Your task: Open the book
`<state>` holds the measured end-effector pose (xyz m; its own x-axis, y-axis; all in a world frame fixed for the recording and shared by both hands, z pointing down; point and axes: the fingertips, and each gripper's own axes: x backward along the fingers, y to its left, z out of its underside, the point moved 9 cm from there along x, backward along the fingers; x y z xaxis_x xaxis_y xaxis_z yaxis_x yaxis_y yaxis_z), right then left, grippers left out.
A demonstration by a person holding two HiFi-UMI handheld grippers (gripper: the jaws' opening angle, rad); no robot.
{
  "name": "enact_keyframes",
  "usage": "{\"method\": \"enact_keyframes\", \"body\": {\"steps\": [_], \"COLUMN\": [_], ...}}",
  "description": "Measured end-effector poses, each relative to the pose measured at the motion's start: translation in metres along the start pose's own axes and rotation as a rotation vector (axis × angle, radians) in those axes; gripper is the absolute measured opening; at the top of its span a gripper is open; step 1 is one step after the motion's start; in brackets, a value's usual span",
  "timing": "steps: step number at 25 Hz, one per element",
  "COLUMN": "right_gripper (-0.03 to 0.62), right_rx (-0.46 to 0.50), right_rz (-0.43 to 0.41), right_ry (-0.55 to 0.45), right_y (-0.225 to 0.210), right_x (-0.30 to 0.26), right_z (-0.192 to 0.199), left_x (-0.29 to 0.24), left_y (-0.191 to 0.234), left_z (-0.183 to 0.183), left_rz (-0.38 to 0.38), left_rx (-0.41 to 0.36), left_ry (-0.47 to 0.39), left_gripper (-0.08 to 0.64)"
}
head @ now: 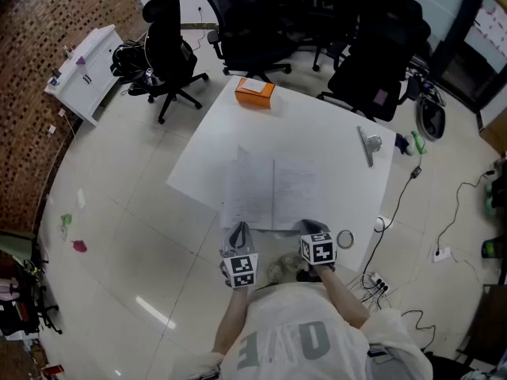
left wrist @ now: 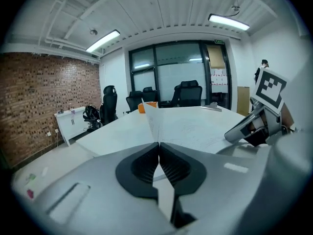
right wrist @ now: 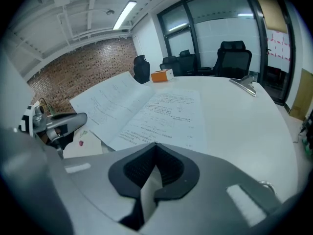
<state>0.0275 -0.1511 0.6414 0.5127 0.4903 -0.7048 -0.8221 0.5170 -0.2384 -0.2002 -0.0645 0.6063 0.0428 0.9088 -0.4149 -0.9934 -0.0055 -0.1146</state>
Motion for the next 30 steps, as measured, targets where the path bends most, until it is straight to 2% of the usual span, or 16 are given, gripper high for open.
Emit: {"method": "enact_keyframes", "body": {"steps": [7, 11, 16, 19, 21, 30], "right_gripper": [0.003, 0.003, 0.003, 0.003, 0.003, 0.004], "right_rx": [0.025, 0.031, 0.046, 0.049, 0.053, 0.077], "right_rz": [0.025, 0.032, 0.037, 0.039, 0.04, 0.059], "right_ry": [0.01, 0.009, 0.012, 0.014, 0.013, 0.006], "right_y": [0.0, 0.0, 0.0, 0.0, -0.001, 0.0], "right_x": [-0.001, -0.002, -0.001, -0.001, -0.002, -0.002], "right_z": [0.003, 0.002, 0.002, 0.002, 0.002, 0.003], "left_x": [-0.01, -0.014, -0.014, -0.012, -0.011, -0.01], "left_y": [0.001, 0.004, 0.008, 0.015, 0.017, 0.019], "left_z": [0.022, 0.03, 0.034, 0.037, 0.039, 0.045], "left_rz": [0.003, -0.035, -0.081, -0.135, -0.148, -0.14], "left_rx": [0.029, 0.022, 0.044, 0.067, 0.073, 0.127], "left_ry": [0.081, 0.118, 0.121, 0.122, 0.117, 0.099], "left_gripper": [0.026, 0.119, 0.176, 0.271, 0.305, 0.308]}}
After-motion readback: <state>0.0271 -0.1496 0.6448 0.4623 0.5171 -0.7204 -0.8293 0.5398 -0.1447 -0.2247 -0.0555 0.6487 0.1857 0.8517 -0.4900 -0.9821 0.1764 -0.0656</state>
